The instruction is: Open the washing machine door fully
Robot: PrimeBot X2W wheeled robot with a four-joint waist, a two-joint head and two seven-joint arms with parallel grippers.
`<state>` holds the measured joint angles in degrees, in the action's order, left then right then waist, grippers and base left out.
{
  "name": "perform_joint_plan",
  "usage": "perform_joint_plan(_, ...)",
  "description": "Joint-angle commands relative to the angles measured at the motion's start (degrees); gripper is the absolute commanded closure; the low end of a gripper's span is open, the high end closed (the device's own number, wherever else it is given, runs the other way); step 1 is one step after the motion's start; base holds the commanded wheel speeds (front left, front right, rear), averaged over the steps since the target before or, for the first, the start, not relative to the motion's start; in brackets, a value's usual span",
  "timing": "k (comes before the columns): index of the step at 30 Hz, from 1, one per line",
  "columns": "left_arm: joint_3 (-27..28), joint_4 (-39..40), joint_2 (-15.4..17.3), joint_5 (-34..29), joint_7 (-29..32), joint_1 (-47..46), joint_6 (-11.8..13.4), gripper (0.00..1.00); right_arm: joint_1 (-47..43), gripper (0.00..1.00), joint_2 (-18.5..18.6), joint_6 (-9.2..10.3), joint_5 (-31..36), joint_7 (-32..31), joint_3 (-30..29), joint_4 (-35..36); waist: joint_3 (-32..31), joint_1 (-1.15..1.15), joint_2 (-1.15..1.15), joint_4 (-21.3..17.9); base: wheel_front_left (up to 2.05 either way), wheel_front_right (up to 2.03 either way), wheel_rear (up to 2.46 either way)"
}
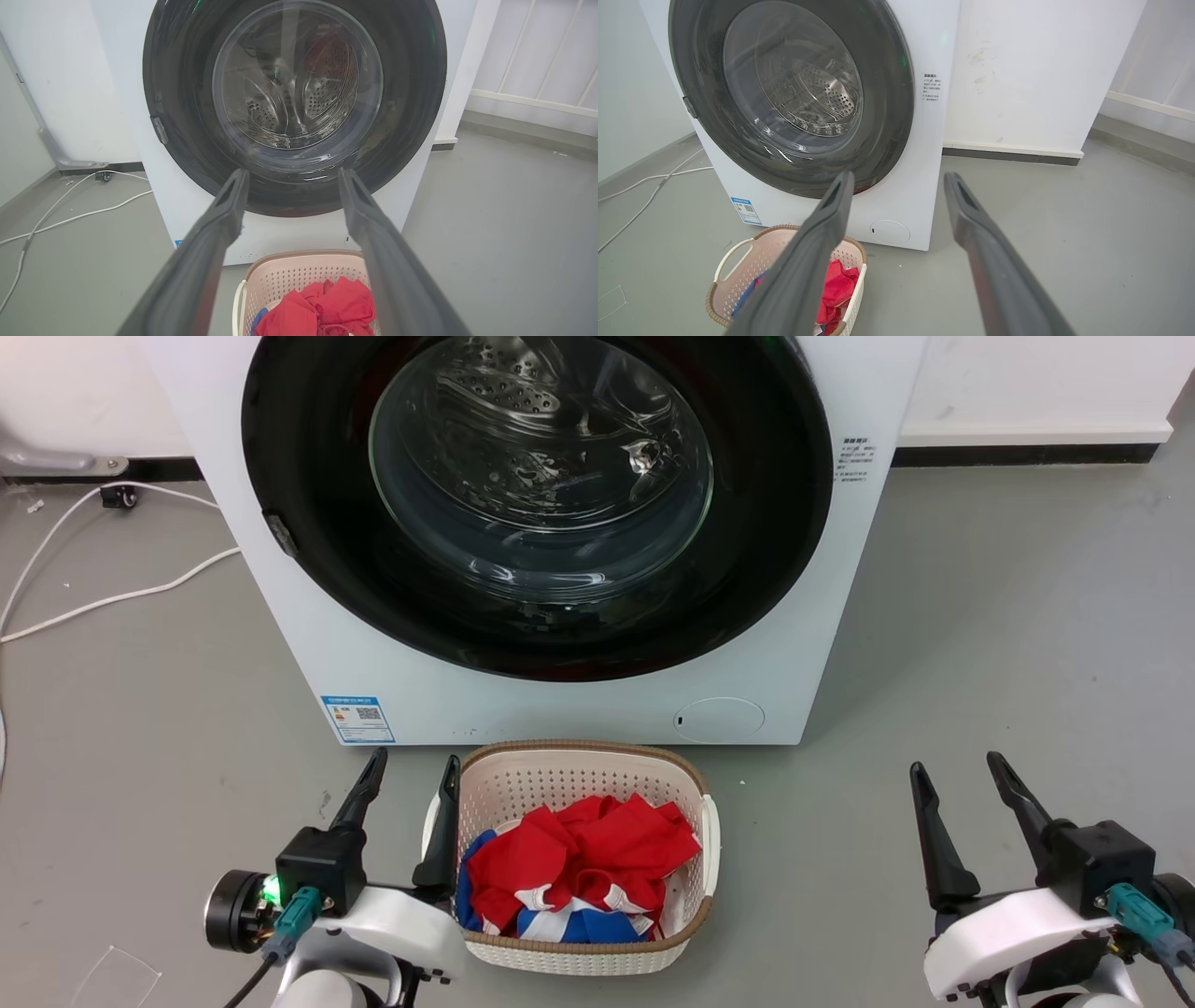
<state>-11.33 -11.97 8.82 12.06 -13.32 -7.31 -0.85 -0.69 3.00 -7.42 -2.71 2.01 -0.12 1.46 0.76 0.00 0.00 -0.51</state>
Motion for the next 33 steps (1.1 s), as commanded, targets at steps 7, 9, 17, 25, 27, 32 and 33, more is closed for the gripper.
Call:
perform_joint_plan(7, 0.00, -0.71, -0.25, -2.92, -1.08, -0.95, -0.40, 0.00, -0.52, 0.00, -0.18, -0.06, 2.96, 0.60, -0.15, 0.70, 0.16, 0.00, 0.00, -0.17, 0.00, 0.00, 0.00)
perform_joint_plan(9, 0.08, -0.82, -0.39, -3.51, -1.27, -1.07, -0.53, 0.00, -0.49, 0.00, -0.19, -0.06, 3.33, 0.65, -0.14, 0.73, 0.20, 0.00, 0.00, -0.18, 0.00, 0.00, 0.00)
perform_joint_plan(17, 0.58, -1.50, -1.01, -5.17, -2.01, -1.24, -0.63, 0.00, -0.59, 0.00, -0.21, -0.06, 4.03, 1.40, -0.73, 0.53, 0.25, 0.00, 0.00, -0.21, 0.00, 0.00, 0.00)
perform_joint_plan(25, 1.37, -2.18, -1.43, -4.39, -1.94, -1.09, -0.99, 0.00, -0.17, 0.00, -0.21, -0.06, 2.37, 1.65, -1.06, -0.45, 0.06, 0.00, 0.00, -0.12, 0.00, 0.00, 0.00)
perform_joint_plan(27, 1.53, -2.33, -1.53, -4.42, -1.94, -1.07, -1.08, 0.00, -0.12, 0.00, -0.21, -0.06, 1.84, 1.69, -1.12, -0.62, -0.01, 0.00, 0.00, -0.12, 0.00, 0.00, 0.00)
perform_joint_plan(32, 1.80, -3.05, -1.80, -3.96, -1.89, -0.92, -1.41, 0.00, -0.20, 0.00, -0.21, -0.06, 0.43, 1.91, -1.14, -1.01, -0.23, 0.00, 0.00, -0.04, 0.00, 0.00, 0.00)
perform_joint_plan(33, 1.81, -3.26, -1.87, -3.90, -1.89, -0.92, -1.49, 0.00, -0.27, 0.40, -0.21, -0.06, -0.05, 1.71, -1.15, -1.10, -0.25, 0.00, 0.00, 0.00, 0.00, 0.00, 0.00)
